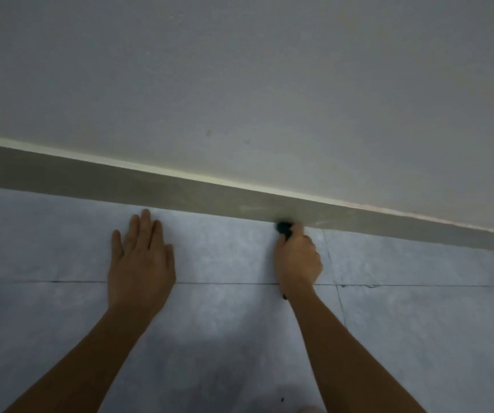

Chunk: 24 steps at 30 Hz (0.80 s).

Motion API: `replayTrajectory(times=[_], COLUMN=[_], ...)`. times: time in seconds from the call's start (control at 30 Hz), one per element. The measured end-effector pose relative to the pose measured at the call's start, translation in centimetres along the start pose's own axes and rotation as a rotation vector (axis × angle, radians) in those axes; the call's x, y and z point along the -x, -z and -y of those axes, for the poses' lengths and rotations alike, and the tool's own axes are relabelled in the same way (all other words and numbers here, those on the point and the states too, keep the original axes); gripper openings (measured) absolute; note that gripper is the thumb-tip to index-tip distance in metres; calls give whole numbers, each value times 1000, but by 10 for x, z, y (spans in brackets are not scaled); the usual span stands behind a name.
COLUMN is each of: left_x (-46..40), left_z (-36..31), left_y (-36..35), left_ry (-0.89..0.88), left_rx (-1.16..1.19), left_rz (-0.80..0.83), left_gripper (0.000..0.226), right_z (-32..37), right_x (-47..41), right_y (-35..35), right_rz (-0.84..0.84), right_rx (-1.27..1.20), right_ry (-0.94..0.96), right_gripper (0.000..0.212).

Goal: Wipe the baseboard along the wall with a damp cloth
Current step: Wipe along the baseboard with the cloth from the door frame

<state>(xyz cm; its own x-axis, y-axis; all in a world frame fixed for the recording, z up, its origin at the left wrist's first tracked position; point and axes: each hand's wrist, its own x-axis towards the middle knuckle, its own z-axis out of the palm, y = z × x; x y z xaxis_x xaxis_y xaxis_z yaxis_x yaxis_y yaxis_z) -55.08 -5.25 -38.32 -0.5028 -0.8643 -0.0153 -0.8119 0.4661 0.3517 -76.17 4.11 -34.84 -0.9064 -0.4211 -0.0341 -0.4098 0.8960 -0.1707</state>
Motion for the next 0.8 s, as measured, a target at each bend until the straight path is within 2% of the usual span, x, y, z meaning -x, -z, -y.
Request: replayTrajectory(times=[0.1, 0.2, 0.33, 0.4, 0.5, 0.57, 0.67, 0.73, 0.8], left_x=[8, 9, 9, 10, 10, 9, 10, 11, 10], left_z=[-22, -27, -26, -26, -27, -26, -24, -23, -25], left_y=[-17, -23, -23, -23, -23, -25, -27, -26, -25], left_ry=[-42, -25, -27, -22, -18, -21, -24, -26, -24], left_rx=[-27, -80, -105, -112, -109, -105, -98, -91, -84], left_rz=[9, -24, -7, 6, 11, 17, 22, 29, 25], left_gripper=[75, 79, 80, 80, 81, 81, 81, 82, 82], right_z=[-16, -4, 28, 29, 9, -3, -1, 4, 4], right_x=[-25, -44, -46, -44, -52, -59, -56, -50, -49], right_y=[17, 14, 15, 24, 31, 32, 29, 25, 29], right_rz=[3, -20, 74, -55, -313, -362, -168, -40, -39], right_rx=[-376, -833, -1159, -1302, -1254, -1216, -1199, -1177, -1181], right_ry=[-362, -648, -710, -690, -589, -595, -726, -749, -709], right_gripper=[31, 35, 44, 41, 33, 34, 38, 39, 38])
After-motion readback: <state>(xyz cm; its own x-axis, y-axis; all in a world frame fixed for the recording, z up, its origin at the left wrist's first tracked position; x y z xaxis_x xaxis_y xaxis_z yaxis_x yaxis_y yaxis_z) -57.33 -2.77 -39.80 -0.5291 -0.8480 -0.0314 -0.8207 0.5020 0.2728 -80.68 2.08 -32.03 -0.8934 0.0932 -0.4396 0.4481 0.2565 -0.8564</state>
